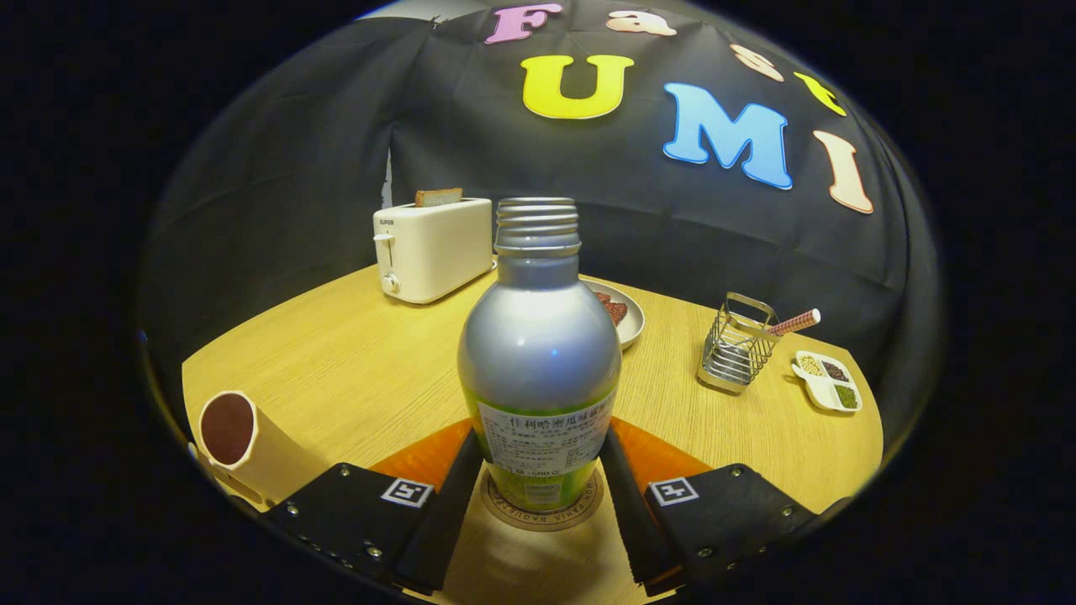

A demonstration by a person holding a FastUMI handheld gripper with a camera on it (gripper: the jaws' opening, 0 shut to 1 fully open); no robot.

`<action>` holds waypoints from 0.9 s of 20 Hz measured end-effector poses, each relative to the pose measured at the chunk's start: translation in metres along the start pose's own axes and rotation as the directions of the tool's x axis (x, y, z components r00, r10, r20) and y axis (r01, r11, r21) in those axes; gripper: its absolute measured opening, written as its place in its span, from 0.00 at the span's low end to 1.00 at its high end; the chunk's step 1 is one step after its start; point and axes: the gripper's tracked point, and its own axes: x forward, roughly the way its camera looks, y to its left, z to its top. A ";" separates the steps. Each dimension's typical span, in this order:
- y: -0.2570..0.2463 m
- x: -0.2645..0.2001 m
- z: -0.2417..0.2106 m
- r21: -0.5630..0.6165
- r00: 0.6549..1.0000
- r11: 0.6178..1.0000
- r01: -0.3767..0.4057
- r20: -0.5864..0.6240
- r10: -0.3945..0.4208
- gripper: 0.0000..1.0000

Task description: Take the bottle from table, then pour the juice into the cup, finally place the bottle on the coaster

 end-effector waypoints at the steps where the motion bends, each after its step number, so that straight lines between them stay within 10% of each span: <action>1: 0.000 0.001 -0.002 0.007 1.000 1.000 0.001 -0.004 -0.001 0.79; 6: 0.002 -0.002 -0.003 0.042 1.000 0.999 -0.002 0.009 0.001 0.80; 9: 0.000 -0.014 0.007 0.045 0.999 0.999 0.010 0.037 -0.011 0.99; 18: -0.010 -0.118 0.062 0.064 0.980 0.994 0.084 0.176 -0.094 0.99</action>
